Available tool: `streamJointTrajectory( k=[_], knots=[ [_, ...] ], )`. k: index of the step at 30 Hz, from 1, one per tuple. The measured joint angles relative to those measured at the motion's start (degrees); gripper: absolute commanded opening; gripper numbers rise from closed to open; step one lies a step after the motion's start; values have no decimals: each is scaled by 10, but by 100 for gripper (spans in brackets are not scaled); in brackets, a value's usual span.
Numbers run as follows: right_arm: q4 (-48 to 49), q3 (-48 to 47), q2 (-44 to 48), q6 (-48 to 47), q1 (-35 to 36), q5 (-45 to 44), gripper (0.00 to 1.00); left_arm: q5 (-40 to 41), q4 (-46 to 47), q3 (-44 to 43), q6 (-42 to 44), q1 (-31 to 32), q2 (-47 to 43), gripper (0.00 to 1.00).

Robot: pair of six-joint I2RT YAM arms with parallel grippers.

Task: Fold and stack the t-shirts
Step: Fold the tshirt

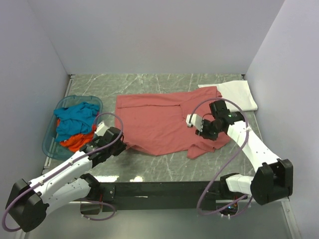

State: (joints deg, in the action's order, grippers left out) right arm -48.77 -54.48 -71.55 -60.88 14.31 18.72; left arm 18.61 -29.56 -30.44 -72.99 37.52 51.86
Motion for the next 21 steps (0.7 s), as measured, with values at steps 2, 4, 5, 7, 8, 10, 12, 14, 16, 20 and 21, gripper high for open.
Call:
streamJointTrajectory(
  k=[2,4,5,7,8,10,12,14,16,20,21],
  knots=[
    [-58,12,16,-41,1,20,30,-3,2,0,1,0,0,0],
    [-78,40,16,-59,1,20,30,-4,3,2,2,-1,-1,0],
    [-78,61,14,-62,1,16,29,-5,3,3,2,-2,-3,0],
    [-71,101,6,-59,1,3,29,-6,3,5,2,-3,-4,0],
    [-66,116,1,-53,1,-6,28,-6,3,6,2,-3,-5,0],
    [-48,128,-10,-38,1,-23,28,-8,3,7,2,-3,-7,0],
    [-12,128,-27,-17,1,-41,28,-7,2,7,2,-3,-10,0],
    [18,128,-41,-3,0,-55,27,-7,2,7,2,-3,-12,0],
    [45,128,-55,12,0,-72,27,-7,2,7,2,-3,-14,0],
    [84,123,-77,36,-11,-101,26,-7,2,7,2,-3,-15,0],
    [91,121,-79,41,-15,-107,26,-7,2,7,2,-3,-15,0]
  ],
)
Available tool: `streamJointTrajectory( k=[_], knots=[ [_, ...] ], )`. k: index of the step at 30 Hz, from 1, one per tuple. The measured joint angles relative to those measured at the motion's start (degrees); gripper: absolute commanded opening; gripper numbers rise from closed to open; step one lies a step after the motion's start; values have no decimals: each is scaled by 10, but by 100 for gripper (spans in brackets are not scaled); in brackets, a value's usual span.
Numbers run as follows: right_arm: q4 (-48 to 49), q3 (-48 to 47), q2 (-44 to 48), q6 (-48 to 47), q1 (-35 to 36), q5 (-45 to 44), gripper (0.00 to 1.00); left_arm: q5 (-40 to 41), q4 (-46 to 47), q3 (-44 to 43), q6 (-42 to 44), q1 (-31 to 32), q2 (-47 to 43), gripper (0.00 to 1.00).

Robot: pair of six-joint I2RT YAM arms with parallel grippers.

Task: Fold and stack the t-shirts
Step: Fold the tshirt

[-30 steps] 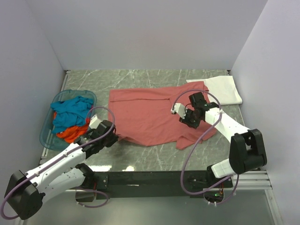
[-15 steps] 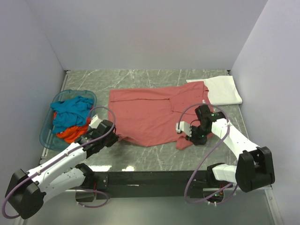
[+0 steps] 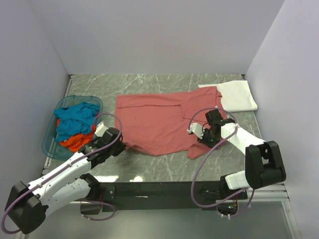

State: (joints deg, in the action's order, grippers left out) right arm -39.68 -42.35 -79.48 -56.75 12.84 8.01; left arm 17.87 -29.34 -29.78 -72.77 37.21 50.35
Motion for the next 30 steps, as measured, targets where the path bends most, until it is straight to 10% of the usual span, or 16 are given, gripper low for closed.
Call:
streamJointTrajectory(
  k=[30],
  knots=[
    [-37,16,17,-132,-30,14,50,-1,1,5,2,-4,0,0]
  ],
)
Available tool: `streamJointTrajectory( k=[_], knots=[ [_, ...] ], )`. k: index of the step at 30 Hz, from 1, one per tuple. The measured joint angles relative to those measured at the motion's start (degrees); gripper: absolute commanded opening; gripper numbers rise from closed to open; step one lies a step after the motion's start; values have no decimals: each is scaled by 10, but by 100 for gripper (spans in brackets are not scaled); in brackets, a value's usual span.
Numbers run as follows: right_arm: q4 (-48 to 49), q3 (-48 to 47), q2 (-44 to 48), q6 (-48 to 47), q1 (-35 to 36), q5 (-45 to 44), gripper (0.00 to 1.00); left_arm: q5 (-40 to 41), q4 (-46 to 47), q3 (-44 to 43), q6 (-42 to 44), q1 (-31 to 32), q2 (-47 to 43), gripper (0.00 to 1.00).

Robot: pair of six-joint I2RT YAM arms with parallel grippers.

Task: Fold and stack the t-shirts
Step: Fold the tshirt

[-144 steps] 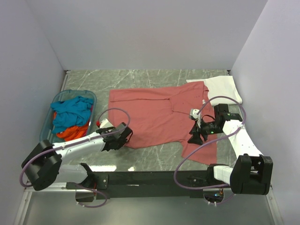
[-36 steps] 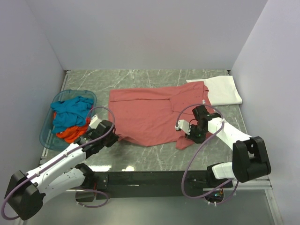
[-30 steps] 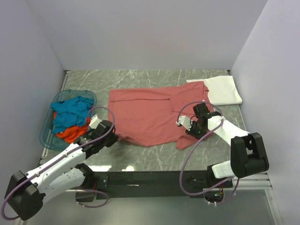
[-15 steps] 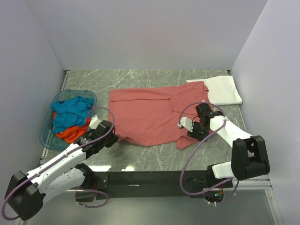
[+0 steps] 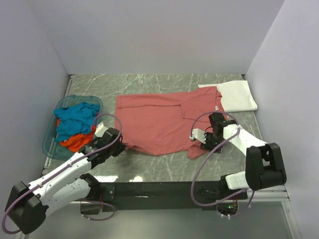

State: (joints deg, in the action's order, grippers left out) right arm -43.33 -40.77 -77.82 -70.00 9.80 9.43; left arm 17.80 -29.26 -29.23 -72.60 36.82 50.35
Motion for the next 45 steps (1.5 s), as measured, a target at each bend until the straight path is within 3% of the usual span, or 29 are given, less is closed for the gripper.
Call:
streamJointTrajectory(
  k=[7,21,23,32,45],
  knots=[
    [11,0,-12,0,-1,-4,47,0,0,0,0,0,0,0],
    [4,-4,-2,-11,-22,6,28,-1,0,0,0,-2,0,0],
    [-2,-7,3,-13,-26,10,19,-2,0,0,0,-2,0,0],
    [-41,-37,24,-19,-46,44,4,-2,0,0,2,-3,-5,0],
    [-154,-78,67,-40,-78,89,0,-4,-8,0,17,-3,-46,0]
  ],
)
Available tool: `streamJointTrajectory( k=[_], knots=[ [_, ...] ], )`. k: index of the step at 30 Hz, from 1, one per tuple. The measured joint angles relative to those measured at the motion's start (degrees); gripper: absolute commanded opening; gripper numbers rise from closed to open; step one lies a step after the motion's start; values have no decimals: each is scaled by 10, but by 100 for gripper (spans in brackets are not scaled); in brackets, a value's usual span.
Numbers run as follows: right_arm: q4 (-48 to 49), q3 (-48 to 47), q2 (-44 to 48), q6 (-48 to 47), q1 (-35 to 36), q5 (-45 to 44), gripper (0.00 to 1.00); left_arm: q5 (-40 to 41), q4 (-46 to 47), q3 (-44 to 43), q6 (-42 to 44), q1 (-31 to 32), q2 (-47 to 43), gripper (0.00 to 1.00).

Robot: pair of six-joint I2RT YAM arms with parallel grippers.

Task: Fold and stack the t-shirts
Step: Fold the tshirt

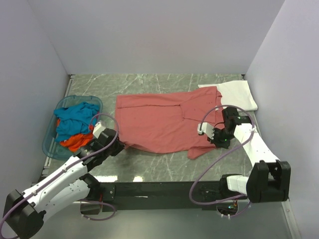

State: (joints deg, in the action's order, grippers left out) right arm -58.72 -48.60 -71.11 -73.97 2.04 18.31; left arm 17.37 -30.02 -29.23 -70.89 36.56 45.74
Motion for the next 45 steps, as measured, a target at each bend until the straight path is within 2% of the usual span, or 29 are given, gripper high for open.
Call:
streamJointTrajectory(
  k=[9,16,23,45],
  knots=[
    [-77,-10,100,-23,-45,18,0,0,-17,0,9,0,-39,0],
    [-99,-29,144,-20,-62,19,0,-2,-19,0,9,0,-43,0],
    [-90,-61,152,2,-90,12,0,-1,-20,0,10,0,-44,0],
    [-60,-101,153,25,-113,7,0,7,-22,-10,10,0,-50,0]
  ],
)
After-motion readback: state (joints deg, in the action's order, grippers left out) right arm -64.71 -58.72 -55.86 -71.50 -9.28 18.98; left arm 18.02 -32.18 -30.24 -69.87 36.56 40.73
